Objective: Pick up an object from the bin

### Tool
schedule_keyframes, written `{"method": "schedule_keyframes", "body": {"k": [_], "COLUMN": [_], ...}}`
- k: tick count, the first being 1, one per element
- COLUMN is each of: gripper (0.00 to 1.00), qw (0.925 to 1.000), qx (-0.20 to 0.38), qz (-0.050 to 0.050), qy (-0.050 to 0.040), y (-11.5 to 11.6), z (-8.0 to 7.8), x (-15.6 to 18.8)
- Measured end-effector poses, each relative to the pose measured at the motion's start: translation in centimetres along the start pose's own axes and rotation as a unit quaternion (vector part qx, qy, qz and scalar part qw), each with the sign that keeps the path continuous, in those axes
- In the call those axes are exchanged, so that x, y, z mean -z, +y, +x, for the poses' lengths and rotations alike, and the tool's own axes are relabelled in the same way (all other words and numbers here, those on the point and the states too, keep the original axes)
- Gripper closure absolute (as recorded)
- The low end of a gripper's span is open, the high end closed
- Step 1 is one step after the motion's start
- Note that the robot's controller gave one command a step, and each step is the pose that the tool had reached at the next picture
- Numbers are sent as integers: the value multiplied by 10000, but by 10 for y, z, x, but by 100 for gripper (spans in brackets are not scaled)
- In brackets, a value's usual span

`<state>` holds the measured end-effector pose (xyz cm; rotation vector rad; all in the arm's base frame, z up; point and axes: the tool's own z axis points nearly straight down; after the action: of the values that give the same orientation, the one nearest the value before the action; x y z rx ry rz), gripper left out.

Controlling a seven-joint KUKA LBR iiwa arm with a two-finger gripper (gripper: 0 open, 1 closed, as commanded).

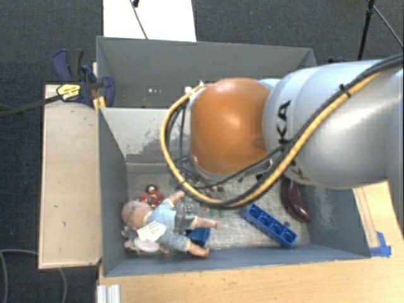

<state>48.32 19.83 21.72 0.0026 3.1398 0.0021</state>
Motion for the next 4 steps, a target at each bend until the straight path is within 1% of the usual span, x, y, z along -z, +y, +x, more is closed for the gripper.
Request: {"method": "schedule_keyframes", "body": {"k": [1, 2, 3, 4], "gripper": [0, 0, 0, 0], "qw": [10000, 9970, 9606, 9175], "qx": [-11, 780, 2780, 3977], "qz": [0, -1, -2, -12], "qy": [1, -12, -9, -20], "y": [0, 14, 41, 41], "z": [0, -9, 0, -28], "x": [0, -41, -55, -72]}}
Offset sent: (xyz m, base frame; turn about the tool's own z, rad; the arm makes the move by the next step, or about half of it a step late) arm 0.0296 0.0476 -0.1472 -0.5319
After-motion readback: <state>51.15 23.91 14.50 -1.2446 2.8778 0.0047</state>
